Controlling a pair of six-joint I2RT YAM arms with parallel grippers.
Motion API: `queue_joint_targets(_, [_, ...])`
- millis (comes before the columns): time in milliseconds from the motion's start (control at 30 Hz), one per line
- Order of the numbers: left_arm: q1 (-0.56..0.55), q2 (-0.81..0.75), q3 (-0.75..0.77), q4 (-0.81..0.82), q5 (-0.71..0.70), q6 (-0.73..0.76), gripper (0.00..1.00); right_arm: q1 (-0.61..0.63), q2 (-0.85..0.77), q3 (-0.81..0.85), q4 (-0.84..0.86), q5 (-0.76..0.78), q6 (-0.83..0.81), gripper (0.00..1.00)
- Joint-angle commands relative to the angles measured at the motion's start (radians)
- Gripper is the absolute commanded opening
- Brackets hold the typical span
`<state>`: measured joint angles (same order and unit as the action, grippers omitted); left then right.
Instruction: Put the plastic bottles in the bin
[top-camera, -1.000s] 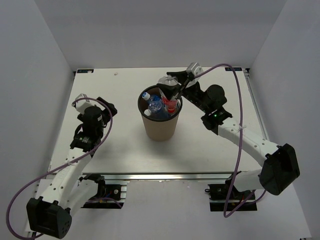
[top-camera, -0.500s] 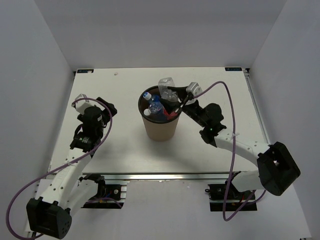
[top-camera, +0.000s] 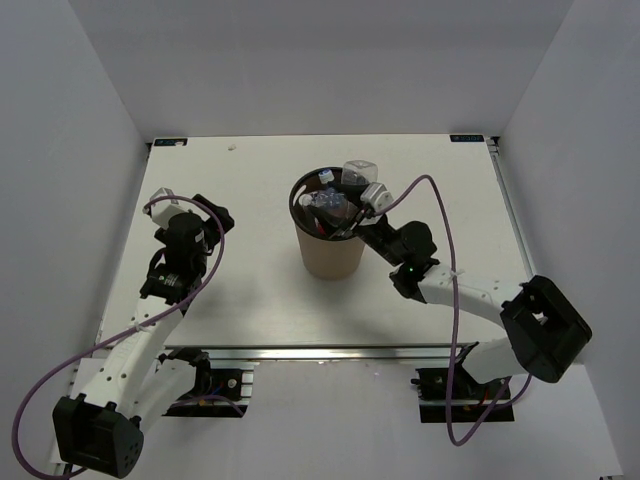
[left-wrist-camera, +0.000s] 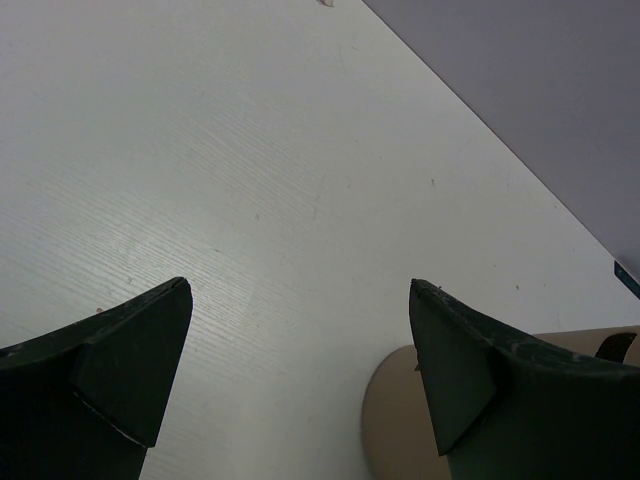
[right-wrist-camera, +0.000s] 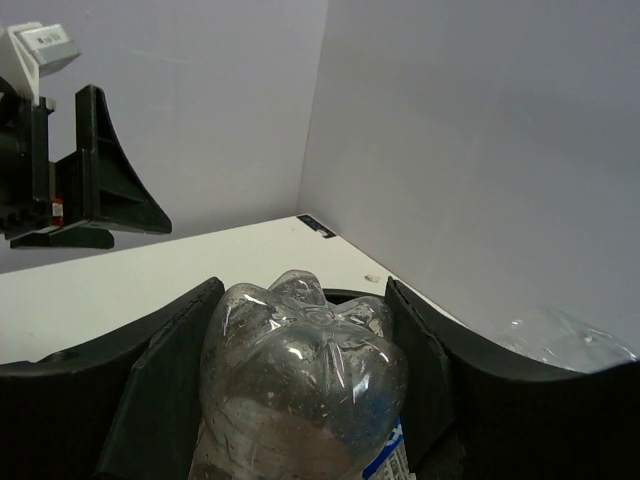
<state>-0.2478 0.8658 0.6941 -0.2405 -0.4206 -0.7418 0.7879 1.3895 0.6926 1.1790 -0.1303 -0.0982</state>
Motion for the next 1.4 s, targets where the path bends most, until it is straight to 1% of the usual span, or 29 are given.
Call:
queue_joint_targets(0, [0.002, -0.013, -0.005, -0.013, 0.005, -0.004, 0.98, 0.030, 0.042, 0.034, -0.069, 0.049, -0.092, 0.31])
queue_joint_targets(33, [0.004, -0.013, -0.007, -0.013, 0.005, -0.004, 0.98, 0.033, 0.051, 0.050, -0.103, 0.057, -0.098, 0.33])
queue_joint_targets(67, [0.004, -0.013, -0.005, -0.014, 0.003, -0.001, 0.98, 0.034, 0.060, 0.080, -0.137, 0.061, -0.100, 0.41])
queue_joint_targets(100, [0.004, -0.014, -0.005, -0.016, 0.002, -0.002, 0.98, 0.040, 0.069, 0.094, -0.194, 0.067, -0.103, 0.45])
queue_joint_targets(133, [0.002, -0.014, -0.005, -0.019, 0.002, -0.001, 0.98, 0.042, 0.083, 0.103, -0.212, 0.073, -0.106, 0.49])
queue_joint_targets(233, [0.002, -0.016, -0.004, -0.025, -0.007, 0.001, 0.98, 0.051, 0.095, 0.094, -0.207, 0.095, -0.115, 0.50])
queue_joint_targets(267, [0.004, -0.017, -0.005, -0.026, -0.012, 0.002, 0.98, 0.053, 0.097, 0.085, -0.199, 0.100, -0.115, 0.46])
queue_joint_targets(333, [0.002, -0.019, -0.005, -0.028, -0.014, 0.001, 0.98, 0.057, 0.100, 0.061, -0.191, 0.121, -0.120, 0.45])
queue_joint_targets(367, [0.004, -0.019, -0.005, -0.025, -0.014, 0.002, 0.98, 0.057, 0.103, 0.056, -0.191, 0.124, -0.124, 0.47])
queue_joint_targets(433, [0.004, -0.017, -0.004, -0.023, -0.014, 0.001, 0.98, 0.065, 0.106, 0.051, -0.193, 0.167, -0.143, 0.56])
queue_joint_targets(467, [0.004, -0.017, 0.001, -0.023, -0.012, 0.001, 0.98, 0.065, 0.102, 0.057, -0.215, 0.166, -0.147, 0.58])
queue_joint_targets(533, [0.004, -0.013, 0.007, -0.026, -0.009, 0.002, 0.98, 0.065, 0.080, 0.091, -0.246, 0.164, -0.146, 0.60])
queue_joint_targets(600, [0.004, -0.010, 0.018, -0.029, -0.009, 0.004, 0.98, 0.065, 0.051, 0.122, -0.300, 0.166, -0.141, 0.68])
queue_joint_targets(667, [0.002, -0.008, 0.030, -0.033, -0.010, 0.005, 0.98, 0.065, 0.028, 0.169, -0.350, 0.176, -0.124, 0.75])
queue_joint_targets(733, [0.002, -0.008, 0.036, -0.033, -0.010, 0.005, 0.98, 0.065, -0.006, 0.226, -0.393, 0.179, -0.107, 0.79])
queue_joint_targets(767, [0.004, -0.008, 0.041, -0.033, -0.010, 0.007, 0.98, 0.065, -0.015, 0.249, -0.422, 0.178, -0.103, 0.83])
queue_joint_targets(800, [0.002, -0.008, 0.050, -0.031, -0.009, 0.010, 0.98, 0.065, -0.030, 0.274, -0.483, 0.175, -0.098, 0.86])
queue_joint_targets(867, [0.004, -0.005, 0.059, -0.032, -0.007, 0.013, 0.98, 0.065, -0.044, 0.344, -0.542, 0.178, -0.072, 0.89])
queue_joint_targets(1000, [0.002, 0.013, 0.102, -0.049, -0.009, 0.019, 0.98, 0.063, -0.066, 0.459, -0.711, 0.215, -0.038, 0.89])
queue_joint_targets(1067, [0.004, 0.030, 0.117, -0.063, -0.009, 0.021, 0.98, 0.065, -0.069, 0.522, -0.763, 0.250, -0.009, 0.89])
queue_joint_targets(1100, [0.002, 0.035, 0.125, -0.068, -0.009, 0.022, 0.98, 0.065, -0.078, 0.534, -0.781, 0.308, -0.003, 0.89])
queue_joint_targets(1167, [0.002, 0.042, 0.143, -0.083, -0.021, 0.024, 0.98, 0.060, -0.093, 0.548, -0.824, 0.383, 0.003, 0.89])
queue_joint_targets(1200, [0.002, 0.044, 0.148, -0.088, -0.029, 0.025, 0.98, 0.056, -0.115, 0.556, -0.844, 0.462, 0.008, 0.89])
queue_joint_targets(1233, [0.004, 0.042, 0.150, -0.092, -0.032, 0.028, 0.98, 0.050, -0.127, 0.556, -0.867, 0.495, 0.014, 0.89])
queue_joint_targets(1267, [0.004, 0.041, 0.150, -0.091, -0.032, 0.035, 0.98, 0.028, -0.141, 0.556, -0.933, 0.552, 0.026, 0.89])
queue_joint_targets(1333, [0.002, 0.039, 0.142, -0.089, -0.033, 0.042, 0.98, -0.010, -0.196, 0.527, -1.008, 0.578, 0.095, 0.89])
queue_joint_targets(1367, [0.004, 0.038, 0.128, -0.082, -0.035, 0.042, 0.98, -0.063, -0.222, 0.500, -1.056, 0.581, 0.144, 0.89])
